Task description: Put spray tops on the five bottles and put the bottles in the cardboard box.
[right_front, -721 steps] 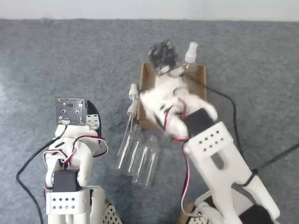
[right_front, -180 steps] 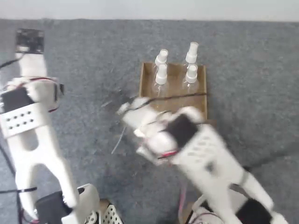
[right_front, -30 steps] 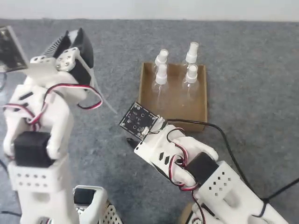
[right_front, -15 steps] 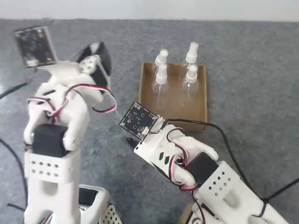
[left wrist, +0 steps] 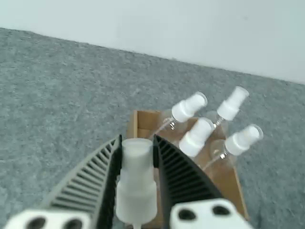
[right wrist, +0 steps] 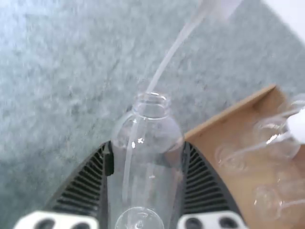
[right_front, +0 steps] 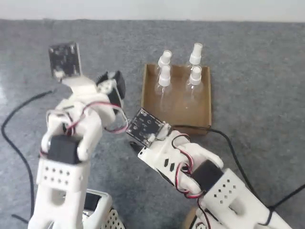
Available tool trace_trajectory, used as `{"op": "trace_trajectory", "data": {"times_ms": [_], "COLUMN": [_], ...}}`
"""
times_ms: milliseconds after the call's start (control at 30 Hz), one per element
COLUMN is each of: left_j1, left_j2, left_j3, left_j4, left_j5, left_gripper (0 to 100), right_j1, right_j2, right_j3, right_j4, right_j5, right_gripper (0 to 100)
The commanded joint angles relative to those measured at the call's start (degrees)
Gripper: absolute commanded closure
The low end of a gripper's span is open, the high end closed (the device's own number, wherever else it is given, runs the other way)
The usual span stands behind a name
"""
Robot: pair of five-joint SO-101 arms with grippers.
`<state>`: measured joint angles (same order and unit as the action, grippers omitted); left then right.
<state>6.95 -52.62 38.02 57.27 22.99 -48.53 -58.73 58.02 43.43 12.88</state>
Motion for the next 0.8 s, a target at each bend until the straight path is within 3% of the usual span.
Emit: {"op": "trace_trajectory", "data": {"times_ms": [0, 100, 267, 767], "left_j1": [2.1, 3.3, 3.3, 5.1], "left_j2": [-7.4, -10.8, -10.6, -10.2], "left_j3": [5.0, 7.6, 9.7, 10.9], "left_j4": [-0.3, -1.0, -1.0, -1.1], "left_j5": [-0.2, -1.2, -1.8, -1.8], "left_gripper": [99, 99, 99, 97], "right_j1": [1.8, 2.0, 4.7, 8.2], "right_j2": [-5.1, -5.7, -4.5, -1.8], "right_j3": [3.0, 6.2, 7.5, 7.6], "right_j4": [-9.7, -15.3, -21.8, -25.5], "right_j5": [-0.7, -1.6, -13.2, -16.7], "right_gripper": [99.3, 99.3, 99.3, 99.3]}}
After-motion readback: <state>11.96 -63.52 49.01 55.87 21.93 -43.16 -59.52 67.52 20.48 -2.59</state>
